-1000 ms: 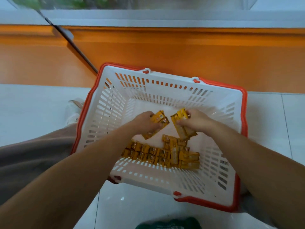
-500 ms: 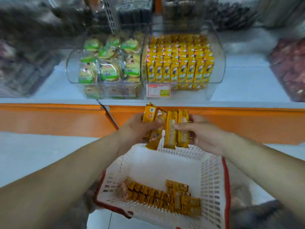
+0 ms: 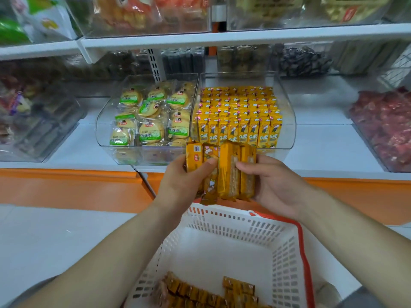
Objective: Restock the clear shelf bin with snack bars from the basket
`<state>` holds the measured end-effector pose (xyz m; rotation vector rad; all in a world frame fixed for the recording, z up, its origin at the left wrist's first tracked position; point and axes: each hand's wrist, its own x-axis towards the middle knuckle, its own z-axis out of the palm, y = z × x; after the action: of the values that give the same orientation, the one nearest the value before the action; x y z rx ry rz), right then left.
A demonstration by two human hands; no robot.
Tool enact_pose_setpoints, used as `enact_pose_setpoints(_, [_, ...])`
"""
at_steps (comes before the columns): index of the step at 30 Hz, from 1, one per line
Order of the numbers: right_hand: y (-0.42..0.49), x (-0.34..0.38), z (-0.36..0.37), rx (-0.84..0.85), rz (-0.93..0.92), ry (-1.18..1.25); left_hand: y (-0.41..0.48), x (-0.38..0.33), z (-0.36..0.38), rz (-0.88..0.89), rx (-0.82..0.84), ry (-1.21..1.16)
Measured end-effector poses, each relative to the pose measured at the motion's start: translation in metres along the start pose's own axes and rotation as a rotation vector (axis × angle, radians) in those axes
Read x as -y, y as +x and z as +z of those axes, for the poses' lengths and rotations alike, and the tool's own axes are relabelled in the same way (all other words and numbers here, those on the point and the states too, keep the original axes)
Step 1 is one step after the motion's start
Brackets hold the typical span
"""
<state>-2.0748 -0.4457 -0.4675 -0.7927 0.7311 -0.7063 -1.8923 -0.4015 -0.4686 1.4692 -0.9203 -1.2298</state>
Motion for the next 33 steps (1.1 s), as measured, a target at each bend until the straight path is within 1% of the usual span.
enact_pose_setpoints(3, [0.008,0.0,-0.002,-0.02,-0.028,-0.022,0.01,0.001,-0.003,0.012,0.006,0.008])
enact_pose_setpoints(8, [0.02,-0.002,-0.005,-0.074,-0.05,-0.075,0.017,0.001,0.003,-0.076,-0.003,-0.031])
enact_pose_setpoints(12, [0.025,-0.003,-0.005,-0.073,-0.05,-0.104,0.015,0.003,0.008,-0.035,0.092,0.004])
enact_pose_setpoints(14, [0.026,-0.004,-0.004,-0.1,-0.059,-0.138,0.014,0.004,0.01,-0.017,0.126,0.041])
enact_pose_setpoints(17, [0.028,-0.001,-0.005,-0.169,-0.062,-0.097,0.016,0.003,0.007,-0.031,0.092,0.033])
enact_pose_setpoints(23, [0.023,0.009,-0.007,-0.189,0.02,0.11,0.024,0.008,-0.001,-0.088,0.001,-0.015])
enact_pose_setpoints(27, [0.021,0.011,-0.003,-0.195,0.042,0.082,0.022,0.009,-0.001,-0.078,0.019,-0.02])
enact_pose_setpoints(31, [0.019,0.011,-0.004,-0.151,0.043,0.016,0.019,0.007,0.0,-0.067,0.028,-0.031])
enact_pose_setpoints(33, [0.019,0.012,-0.006,-0.148,0.047,0.021,0.018,0.006,0.0,-0.061,0.038,-0.029])
